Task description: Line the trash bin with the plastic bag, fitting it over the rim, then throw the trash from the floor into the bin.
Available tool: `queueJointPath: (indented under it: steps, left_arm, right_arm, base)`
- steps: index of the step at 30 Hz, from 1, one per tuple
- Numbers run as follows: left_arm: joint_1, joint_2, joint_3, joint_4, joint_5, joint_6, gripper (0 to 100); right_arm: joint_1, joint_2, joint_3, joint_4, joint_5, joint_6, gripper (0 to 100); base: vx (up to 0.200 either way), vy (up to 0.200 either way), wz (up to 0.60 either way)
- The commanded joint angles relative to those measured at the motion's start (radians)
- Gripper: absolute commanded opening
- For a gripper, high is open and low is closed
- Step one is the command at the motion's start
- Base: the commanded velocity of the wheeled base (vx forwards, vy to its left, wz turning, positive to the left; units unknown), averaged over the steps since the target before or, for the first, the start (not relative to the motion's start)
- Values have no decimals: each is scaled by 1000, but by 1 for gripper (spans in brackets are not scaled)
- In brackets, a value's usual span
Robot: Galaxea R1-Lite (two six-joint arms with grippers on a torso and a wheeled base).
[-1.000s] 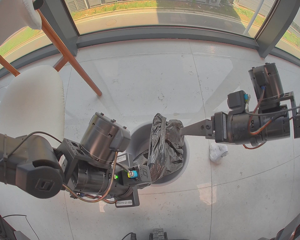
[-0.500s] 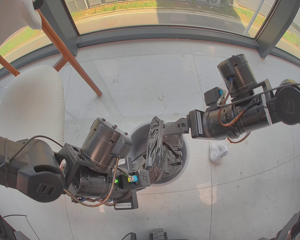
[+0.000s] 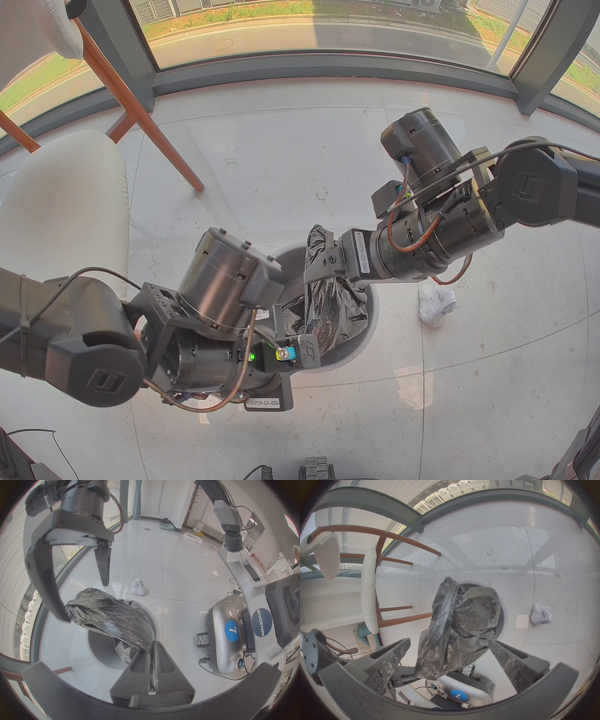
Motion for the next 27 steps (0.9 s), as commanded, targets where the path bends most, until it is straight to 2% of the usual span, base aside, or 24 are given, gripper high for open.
queueJointPath:
  steps: [1,13,27]
  left_arm:
    - [-13,49,-31,0,1,0,0]
    - [-10,68,-67,3,1,0,0]
    - [-4,66,-61,3,2,-5,0]
  right_arm:
    - [11,14,1,7,-1,0,100]
    - [12,0,36,160,-15,1,100]
    - [-29,0,87,162,-29,-3,100]
  base:
    - [0,0,0]
    - [0,0,0]
    - [0,0,0]
